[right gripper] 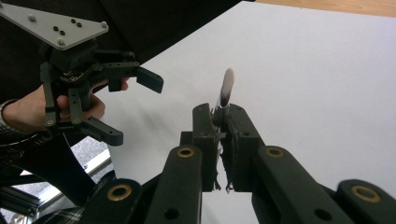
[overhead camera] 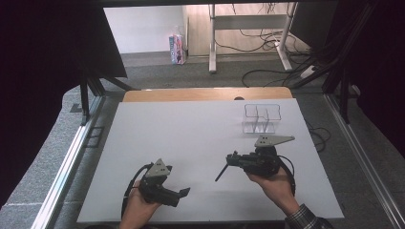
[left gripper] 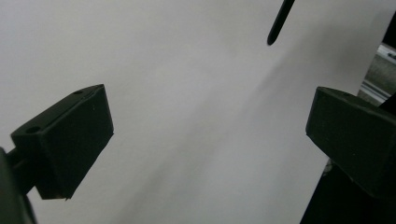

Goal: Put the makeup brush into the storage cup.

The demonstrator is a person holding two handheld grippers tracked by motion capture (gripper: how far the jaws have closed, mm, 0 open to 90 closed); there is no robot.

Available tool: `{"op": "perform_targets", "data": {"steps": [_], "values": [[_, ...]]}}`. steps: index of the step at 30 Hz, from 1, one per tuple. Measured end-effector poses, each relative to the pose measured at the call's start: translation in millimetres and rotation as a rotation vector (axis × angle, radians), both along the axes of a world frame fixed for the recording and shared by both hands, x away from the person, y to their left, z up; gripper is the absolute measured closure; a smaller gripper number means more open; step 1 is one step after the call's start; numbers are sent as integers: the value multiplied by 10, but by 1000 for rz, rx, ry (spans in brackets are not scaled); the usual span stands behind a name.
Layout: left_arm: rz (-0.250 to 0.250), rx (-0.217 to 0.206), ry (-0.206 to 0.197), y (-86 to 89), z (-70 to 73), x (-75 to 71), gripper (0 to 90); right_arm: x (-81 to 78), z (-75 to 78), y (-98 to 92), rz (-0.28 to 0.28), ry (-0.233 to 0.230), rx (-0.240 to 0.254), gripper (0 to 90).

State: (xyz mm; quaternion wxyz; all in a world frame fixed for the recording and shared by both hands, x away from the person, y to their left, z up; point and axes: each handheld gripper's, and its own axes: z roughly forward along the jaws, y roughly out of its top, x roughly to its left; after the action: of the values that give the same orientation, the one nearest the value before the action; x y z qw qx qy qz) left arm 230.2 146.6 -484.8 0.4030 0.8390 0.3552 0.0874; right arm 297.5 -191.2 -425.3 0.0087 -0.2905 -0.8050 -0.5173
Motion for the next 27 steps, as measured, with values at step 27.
{"op": "perform_targets", "data": {"steps": [27], "values": [[70, 60, -68, 354, -48, -132, 29, 263, 170, -143, -68, -66, -44, 837]]}}
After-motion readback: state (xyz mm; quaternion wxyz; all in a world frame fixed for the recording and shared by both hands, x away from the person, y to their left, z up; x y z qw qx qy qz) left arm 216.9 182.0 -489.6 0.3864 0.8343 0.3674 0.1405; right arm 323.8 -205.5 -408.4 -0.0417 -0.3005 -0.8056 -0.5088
